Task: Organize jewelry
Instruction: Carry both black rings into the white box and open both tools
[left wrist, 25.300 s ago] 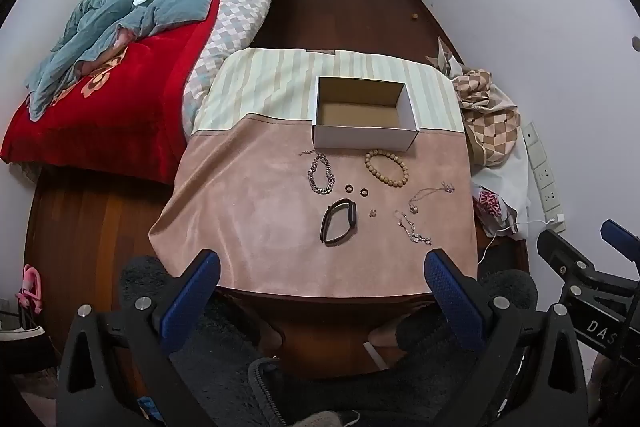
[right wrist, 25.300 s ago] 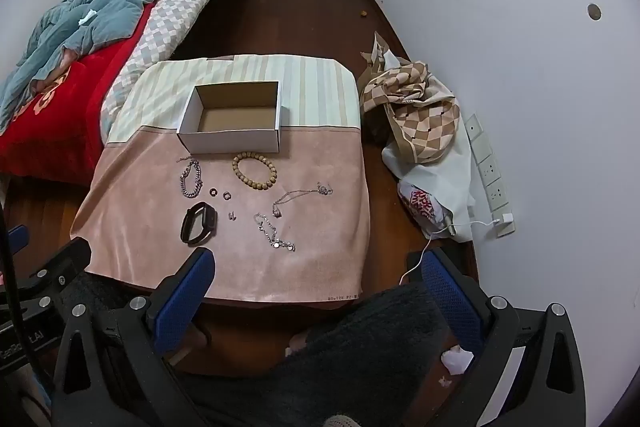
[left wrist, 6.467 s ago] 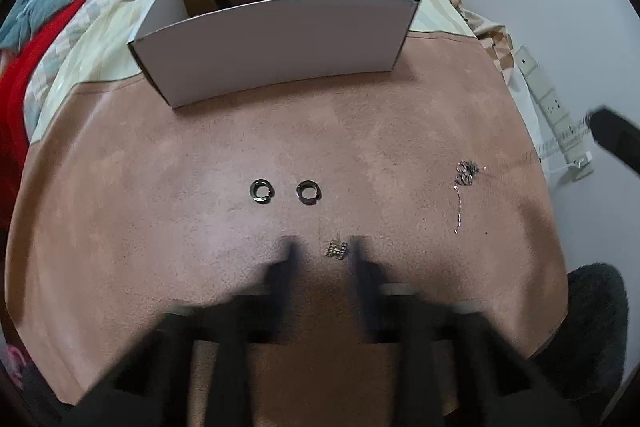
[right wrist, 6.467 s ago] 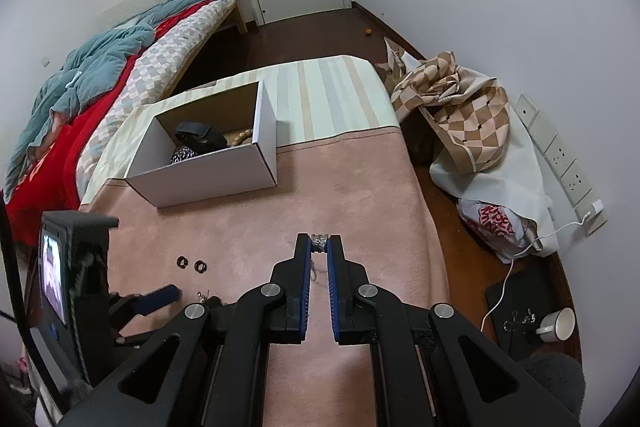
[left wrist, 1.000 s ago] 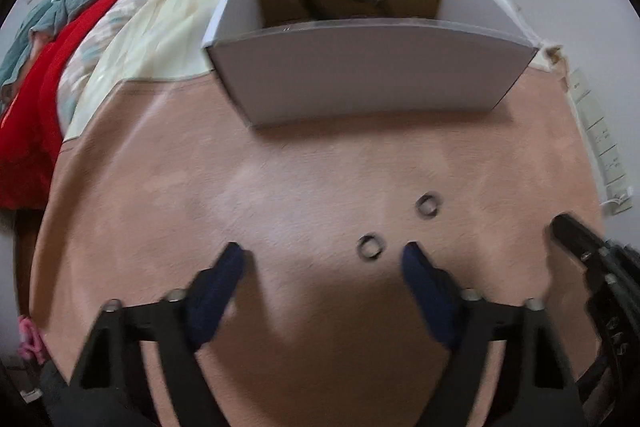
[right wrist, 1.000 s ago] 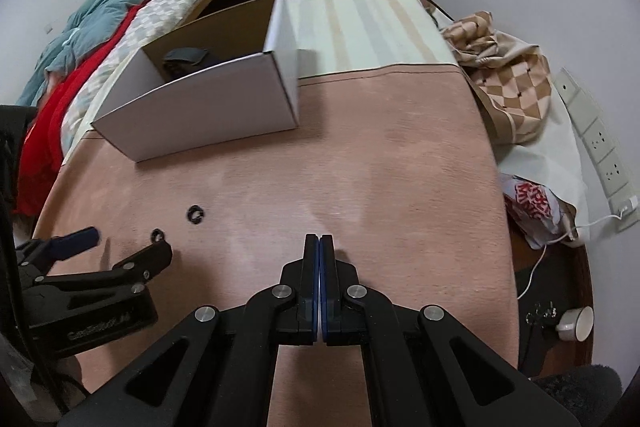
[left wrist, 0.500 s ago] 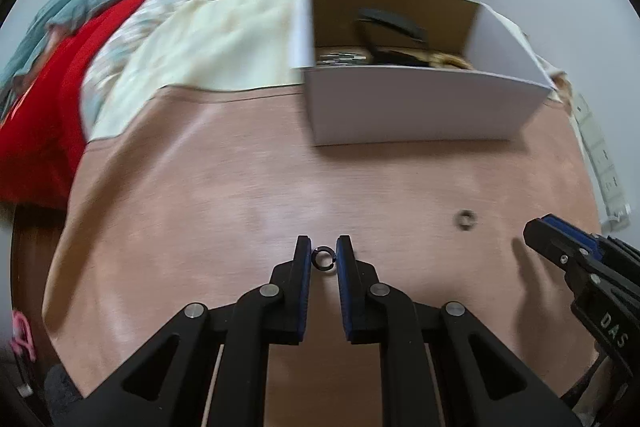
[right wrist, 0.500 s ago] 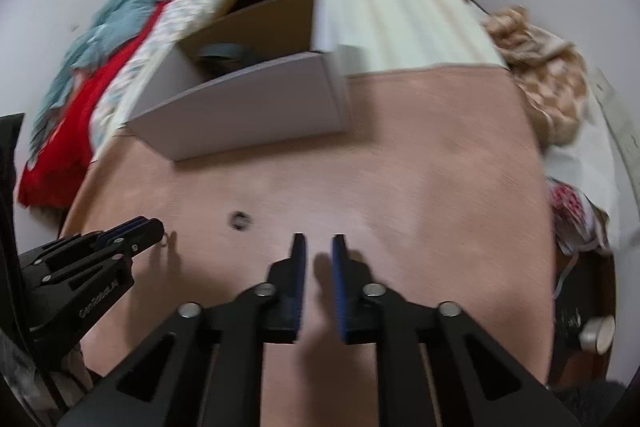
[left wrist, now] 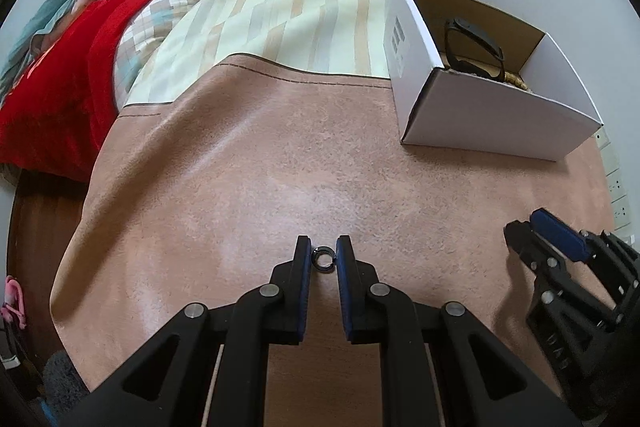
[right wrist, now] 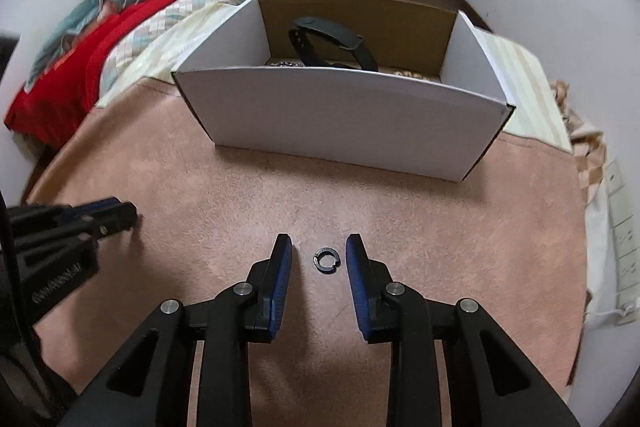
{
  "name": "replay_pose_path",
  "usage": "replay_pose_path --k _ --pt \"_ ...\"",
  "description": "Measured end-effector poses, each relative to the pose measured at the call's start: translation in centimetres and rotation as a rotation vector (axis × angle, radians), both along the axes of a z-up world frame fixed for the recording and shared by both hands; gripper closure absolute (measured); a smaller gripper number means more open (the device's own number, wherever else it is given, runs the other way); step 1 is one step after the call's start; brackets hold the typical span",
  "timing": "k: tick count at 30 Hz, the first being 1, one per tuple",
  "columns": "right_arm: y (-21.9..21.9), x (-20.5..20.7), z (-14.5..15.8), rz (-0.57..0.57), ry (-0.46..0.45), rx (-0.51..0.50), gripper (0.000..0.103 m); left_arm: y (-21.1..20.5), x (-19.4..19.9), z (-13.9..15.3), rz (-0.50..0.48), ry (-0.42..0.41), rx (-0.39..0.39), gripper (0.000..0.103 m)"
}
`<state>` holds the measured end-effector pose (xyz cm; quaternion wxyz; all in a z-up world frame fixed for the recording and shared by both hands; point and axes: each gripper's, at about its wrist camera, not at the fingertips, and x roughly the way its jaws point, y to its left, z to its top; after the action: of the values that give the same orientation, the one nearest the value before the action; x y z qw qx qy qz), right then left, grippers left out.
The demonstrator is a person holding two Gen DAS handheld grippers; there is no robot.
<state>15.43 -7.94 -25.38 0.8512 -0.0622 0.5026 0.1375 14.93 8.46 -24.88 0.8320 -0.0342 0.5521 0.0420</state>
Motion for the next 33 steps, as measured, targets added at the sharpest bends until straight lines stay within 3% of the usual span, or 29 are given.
replay_pose_path --k 2,8,14,20,22,26,33 --pt "0.3 -0.6 -0.1 0.018 -0.029 -0.038 0.089 -0.1 0.0 0.1 -0.004 -0.001 -0.004 0.093" --pt "-2.0 -1.3 0.6 -0.05 -0.039 0.067 0.09 -0.6 0.0 1.0 -0.016 -0.017 -0.025 0.093" --pt "-5.2 -1.0 4.6 -0.121 -0.064 0.188 0.09 -2.0 1.1 4.6 -0.055 -0.074 -0.089 0.093" --pt "-7.1 2.8 9.0 -0.143 -0.091 0.268 0.09 -4.4 5.6 8.7 -0.125 -0.136 -0.132 0.093" --pt "-7.2 4.8 9.3 -0.137 -0.081 0.268 0.09 -4.9 7.1 9.2 -0.139 -0.141 -0.109 0.093" --pt "-7.2 8.8 8.3 -0.126 -0.014 0.274 0.09 -5.1 10.7 7.9 -0.167 -0.087 -0.111 0.093" --pt "-7.2 12.4 6.6 -0.1 0.112 0.285 0.089 -4.0 12.9 6.2 -0.104 0.013 -0.14 0.09"
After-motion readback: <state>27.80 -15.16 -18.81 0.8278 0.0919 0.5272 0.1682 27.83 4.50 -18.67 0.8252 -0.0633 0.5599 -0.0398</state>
